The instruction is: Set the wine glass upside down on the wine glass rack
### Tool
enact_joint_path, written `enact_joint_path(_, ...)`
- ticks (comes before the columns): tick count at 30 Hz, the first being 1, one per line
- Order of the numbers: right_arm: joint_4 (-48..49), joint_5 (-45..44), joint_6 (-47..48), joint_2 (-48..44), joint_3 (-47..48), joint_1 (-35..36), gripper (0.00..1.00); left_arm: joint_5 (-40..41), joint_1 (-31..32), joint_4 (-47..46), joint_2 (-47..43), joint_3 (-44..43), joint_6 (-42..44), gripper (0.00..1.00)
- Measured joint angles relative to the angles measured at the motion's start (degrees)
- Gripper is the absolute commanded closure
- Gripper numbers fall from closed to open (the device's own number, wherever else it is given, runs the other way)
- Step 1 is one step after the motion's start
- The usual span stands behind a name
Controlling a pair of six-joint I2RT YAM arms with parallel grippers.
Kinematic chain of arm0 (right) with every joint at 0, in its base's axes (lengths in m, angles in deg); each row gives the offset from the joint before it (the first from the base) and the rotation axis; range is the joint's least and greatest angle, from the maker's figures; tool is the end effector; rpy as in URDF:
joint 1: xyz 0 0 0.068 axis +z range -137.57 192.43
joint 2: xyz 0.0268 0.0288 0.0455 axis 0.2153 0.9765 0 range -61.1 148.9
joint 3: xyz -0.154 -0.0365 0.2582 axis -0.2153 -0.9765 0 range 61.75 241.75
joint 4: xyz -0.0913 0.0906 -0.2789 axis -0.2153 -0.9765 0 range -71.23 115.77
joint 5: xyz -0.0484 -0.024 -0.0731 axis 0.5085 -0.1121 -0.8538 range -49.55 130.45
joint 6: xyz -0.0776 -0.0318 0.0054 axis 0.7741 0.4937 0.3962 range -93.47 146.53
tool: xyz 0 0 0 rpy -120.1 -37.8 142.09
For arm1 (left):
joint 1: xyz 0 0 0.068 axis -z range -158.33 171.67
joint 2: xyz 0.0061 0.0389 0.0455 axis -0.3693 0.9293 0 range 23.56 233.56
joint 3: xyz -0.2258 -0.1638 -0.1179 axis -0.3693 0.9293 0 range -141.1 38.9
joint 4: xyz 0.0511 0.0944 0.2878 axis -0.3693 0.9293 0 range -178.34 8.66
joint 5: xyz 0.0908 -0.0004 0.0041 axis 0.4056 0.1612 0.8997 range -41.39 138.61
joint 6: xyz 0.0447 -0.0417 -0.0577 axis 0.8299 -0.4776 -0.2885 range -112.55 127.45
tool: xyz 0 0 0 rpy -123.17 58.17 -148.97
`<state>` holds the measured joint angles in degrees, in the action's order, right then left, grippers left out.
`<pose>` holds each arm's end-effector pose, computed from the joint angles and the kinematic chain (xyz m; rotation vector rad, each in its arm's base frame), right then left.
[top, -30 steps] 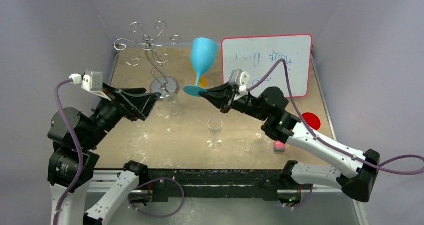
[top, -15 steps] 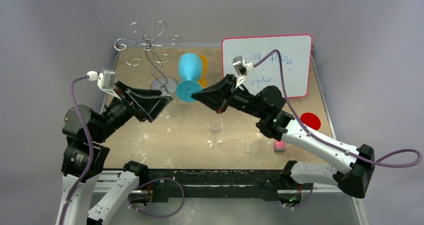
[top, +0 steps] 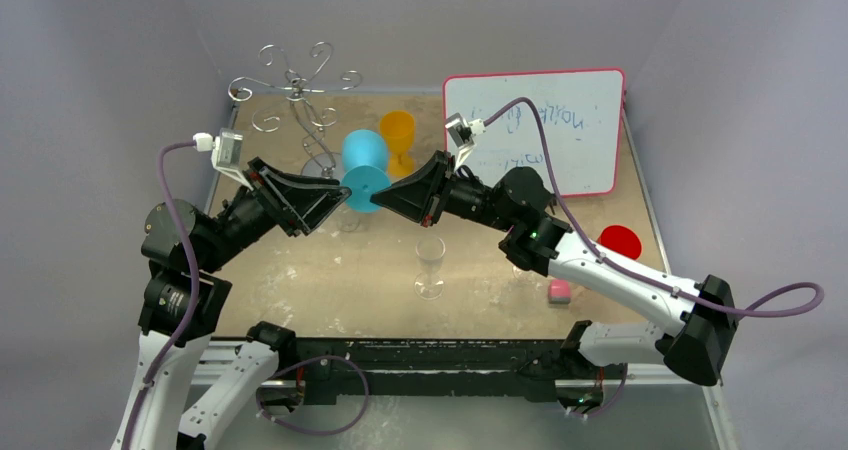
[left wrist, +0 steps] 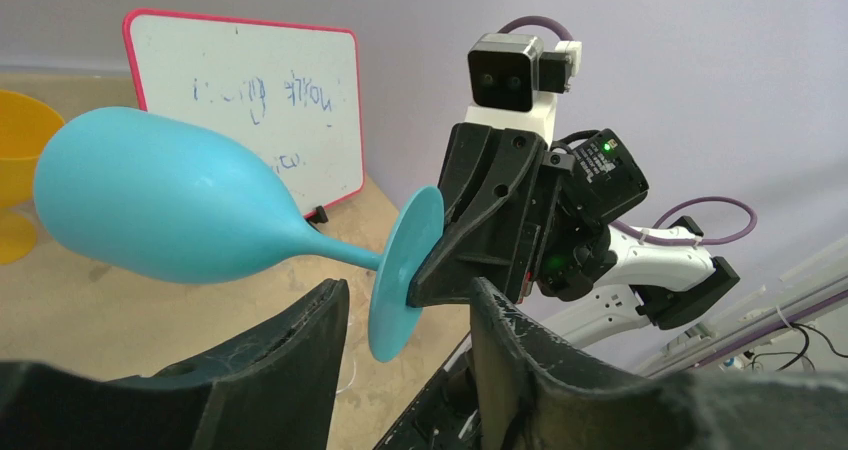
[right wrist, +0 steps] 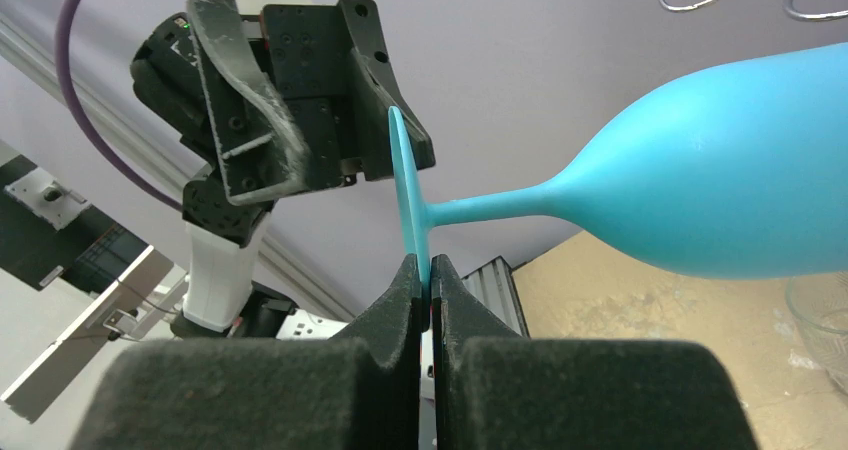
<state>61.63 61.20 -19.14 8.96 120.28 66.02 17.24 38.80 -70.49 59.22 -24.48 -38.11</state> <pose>0.1861 0.2963 0.4498 -0.4619 1.2835 1.7049 0.1291 -0.0799 0.4984 0.1152 1.5496 -1.2652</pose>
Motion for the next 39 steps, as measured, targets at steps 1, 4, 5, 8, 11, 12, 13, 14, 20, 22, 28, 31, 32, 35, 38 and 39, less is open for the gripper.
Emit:
enact_joint_path(1,-0.11,0.0,-0.17,0.2,0.24,0.0,1.0,-0.22,0.0,-0.22,0.22,0.17,-0.11,0.57)
enact_joint_path(4,-0.22,0.09,-0.42,0.46,1.03,0.0,1.0,-0.61,0.0,-0.26,0.76,0.5,-0.17,0.64)
enact_joint_path(5,-0.24,0.22,-0.44,0.48,1.31,0.0,1.0,-0.81,0.0,-0.28,0.96,0.68,-0.17,0.65)
enact_joint_path(8,-0.26,0.59,-0.44,0.57,1.92,0.0,1.0,-1.03,0.0,-0.31,1.11,1.16,-0.33,0.66)
enact_joint_path(11,-0.35,1.29,-0.44,0.94,2.27,0.0,1.0,-1.11,0.0,-0.33,1.14,1.38,-0.35,0.66)
enact_joint_path(12,-0.39,1.38,-0.42,1.09,2.29,0.0,1.0,-1.2,0.0,-0.39,1.14,1.4,-0.33,0.67)
enact_joint_path(13,-0.42,1.46,-0.44,1.27,2.32,0.0,1.0,-1.22,0.0,-0.46,1.14,1.42,-0.33,0.69)
enact_joint_path(14,-0.42,1.53,-0.44,1.46,2.32,0.0,1.0,-1.25,0.0,-0.5,1.14,1.44,-0.33,0.72)
enact_joint_path(20,-0.85,2.47,-0.68,2.19,2.4,-0.02,1.0,-1.29,-0.04,-0.63,1.14,1.86,-0.33,1.0)
enact_joint_path(22,-0.98,2.6,-0.81,2.19,2.43,-0.04,1.0,-1.33,-0.09,-0.81,1.2,2.03,-0.35,1.0)
enact_joint_path(28,-1.2,2.71,-1.18,2.19,2.43,-0.17,0.84,-1.4,-0.09,-1.05,1.11,2.14,-0.33,1.0)
enact_joint_path(31,-1.68,2.27,-0.87,2.14,2.45,-0.17,0.61,-1.36,-0.09,-1.01,1.03,2.21,-0.39,1.0)
enact_joint_path(32,-2.32,1.86,-0.44,2.05,2.45,-0.17,0.55,-1.36,-0.09,-0.94,1.03,2.23,-0.42,1.0)
enact_joint_path(35,-3.76,0.74,0.15,1.68,2.45,-0.17,0.39,-1.2,-0.09,-1.01,1.01,2.23,-0.57,1.0)
enact_joint_path(38,-5.46,-0.39,0.94,0.63,2.45,-0.17,0.24,-1.14,-0.09,-1.07,1.03,2.23,-0.94,1.0)
enact_joint_path(39,-6.12,-0.72,1.22,0.07,2.43,-0.17,0.17,-1.01,-0.09,-1.09,1.05,2.23,-1.01,1.0)
